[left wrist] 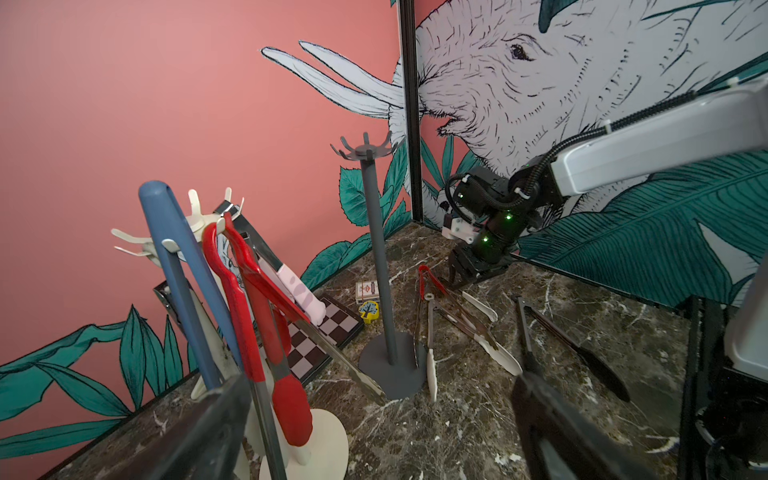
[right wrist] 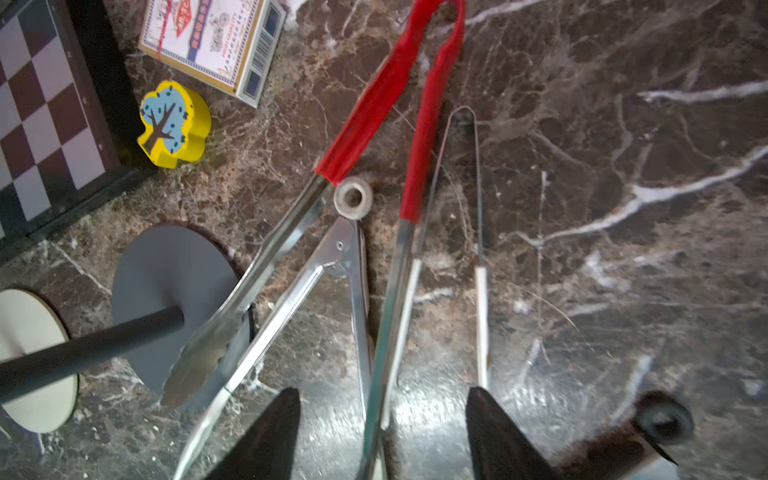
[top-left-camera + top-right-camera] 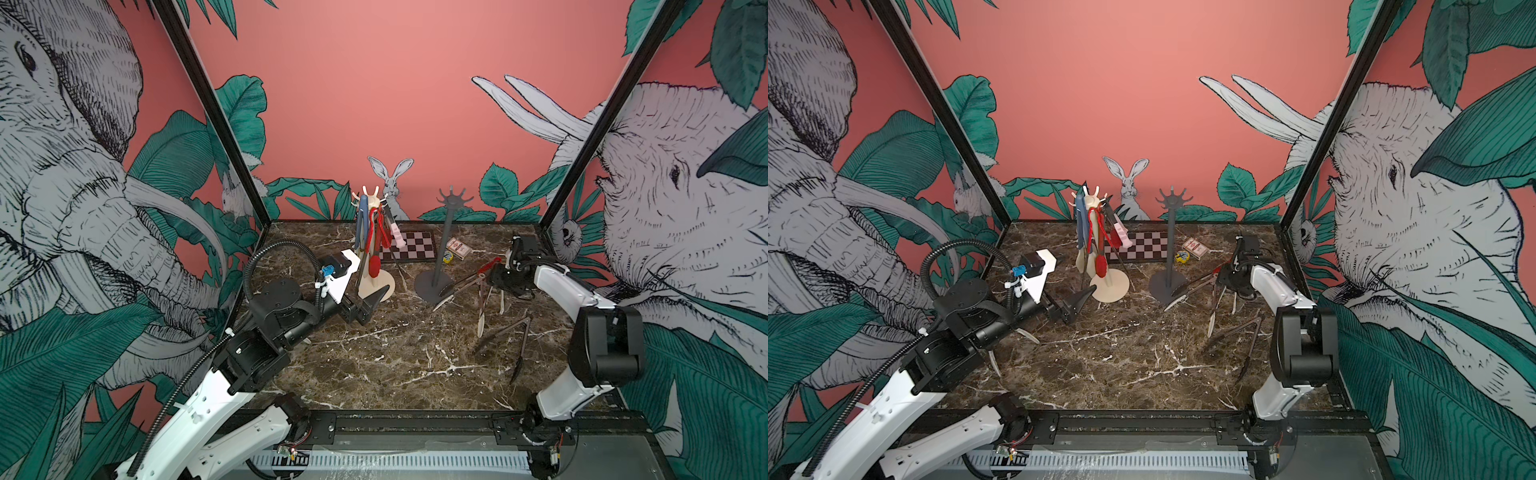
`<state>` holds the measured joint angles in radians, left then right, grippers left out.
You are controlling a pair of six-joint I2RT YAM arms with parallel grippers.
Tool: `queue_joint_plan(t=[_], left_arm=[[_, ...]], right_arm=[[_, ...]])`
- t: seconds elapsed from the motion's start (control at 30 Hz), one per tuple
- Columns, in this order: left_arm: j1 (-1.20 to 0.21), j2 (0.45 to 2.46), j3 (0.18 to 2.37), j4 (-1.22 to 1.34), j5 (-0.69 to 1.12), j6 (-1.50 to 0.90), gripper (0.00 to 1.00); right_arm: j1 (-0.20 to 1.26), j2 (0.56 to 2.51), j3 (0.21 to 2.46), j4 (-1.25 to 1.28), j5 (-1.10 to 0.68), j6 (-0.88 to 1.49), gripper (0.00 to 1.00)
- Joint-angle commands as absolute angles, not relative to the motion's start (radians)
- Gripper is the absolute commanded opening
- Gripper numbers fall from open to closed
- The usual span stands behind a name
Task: Hang food tongs on kitchen utensil racks
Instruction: Pick up the food tongs from the center of the board.
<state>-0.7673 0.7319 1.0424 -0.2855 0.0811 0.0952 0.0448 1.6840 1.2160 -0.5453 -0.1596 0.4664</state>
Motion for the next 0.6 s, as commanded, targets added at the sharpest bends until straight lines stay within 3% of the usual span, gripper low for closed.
queue_joint_plan(t=[0.0, 0.37, 0.57], left_arm=[[-0.767, 0.699, 1.025, -0.341, 0.097, 0.038, 0.99], [-0.767, 0.597, 1.000, -0.443, 0.028, -0.004, 0.99], [-0.767, 0.591, 1.017, -0.475, 0.007, -0.015, 0.99]], right_arm=[[0.038, 1.730, 1.271, -0.568, -0.163, 0.485, 0.52], [0.037, 1.894, 1.406, -0.646, -0.110, 0.453, 0.36], [0.037, 1.941, 1.432, -0.645, -0.088, 0.449, 0.35]])
